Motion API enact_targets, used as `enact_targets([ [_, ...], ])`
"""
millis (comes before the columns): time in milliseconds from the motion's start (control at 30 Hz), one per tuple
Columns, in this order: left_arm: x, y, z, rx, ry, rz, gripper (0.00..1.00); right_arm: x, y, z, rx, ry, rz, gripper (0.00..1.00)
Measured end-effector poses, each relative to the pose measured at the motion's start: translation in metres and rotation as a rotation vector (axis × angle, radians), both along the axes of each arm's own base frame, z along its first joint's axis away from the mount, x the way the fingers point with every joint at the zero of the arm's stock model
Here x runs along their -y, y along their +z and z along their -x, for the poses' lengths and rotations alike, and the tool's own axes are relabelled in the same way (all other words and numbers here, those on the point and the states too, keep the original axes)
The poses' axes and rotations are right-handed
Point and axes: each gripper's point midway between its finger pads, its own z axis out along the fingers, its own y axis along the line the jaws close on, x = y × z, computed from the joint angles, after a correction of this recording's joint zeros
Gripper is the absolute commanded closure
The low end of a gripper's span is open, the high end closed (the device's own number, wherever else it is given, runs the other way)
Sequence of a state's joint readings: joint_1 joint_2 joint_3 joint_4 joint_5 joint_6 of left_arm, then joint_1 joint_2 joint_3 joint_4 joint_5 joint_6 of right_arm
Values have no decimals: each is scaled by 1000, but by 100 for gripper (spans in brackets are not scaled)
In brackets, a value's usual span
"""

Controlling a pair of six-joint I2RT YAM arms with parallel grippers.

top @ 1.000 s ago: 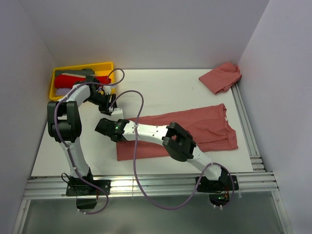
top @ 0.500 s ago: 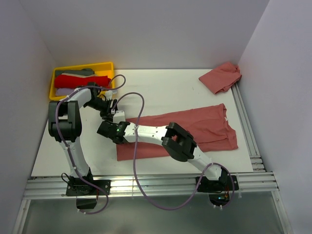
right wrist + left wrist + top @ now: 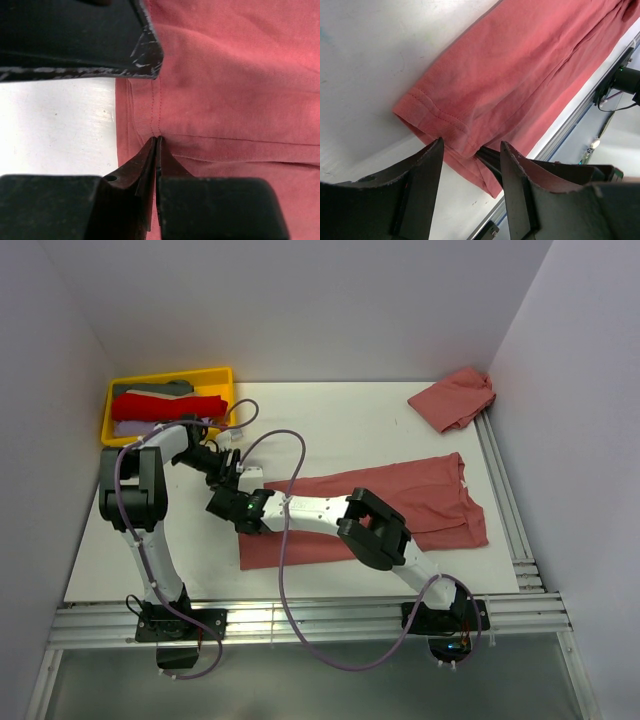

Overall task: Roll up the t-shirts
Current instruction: Roll the tshirt

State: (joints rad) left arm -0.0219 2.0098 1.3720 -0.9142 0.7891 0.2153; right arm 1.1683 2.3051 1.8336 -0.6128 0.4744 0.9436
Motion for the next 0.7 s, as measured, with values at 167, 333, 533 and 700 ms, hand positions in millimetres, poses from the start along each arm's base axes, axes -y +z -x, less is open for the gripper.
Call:
enact_targets([
  [167, -1, 3, 2, 10, -4, -1, 47, 1, 0, 0, -10, -13, -35, 99],
  [333, -3, 7, 1, 20, 1, -1, 52, 0, 0, 0, -19, -19, -53, 100],
  [533, -4, 7, 1, 22, 4, 0, 60, 0, 1, 0, -21, -22, -58, 100],
  [700, -4, 7, 1, 22, 4, -1, 67, 1, 3, 1, -25, -22, -69, 100],
])
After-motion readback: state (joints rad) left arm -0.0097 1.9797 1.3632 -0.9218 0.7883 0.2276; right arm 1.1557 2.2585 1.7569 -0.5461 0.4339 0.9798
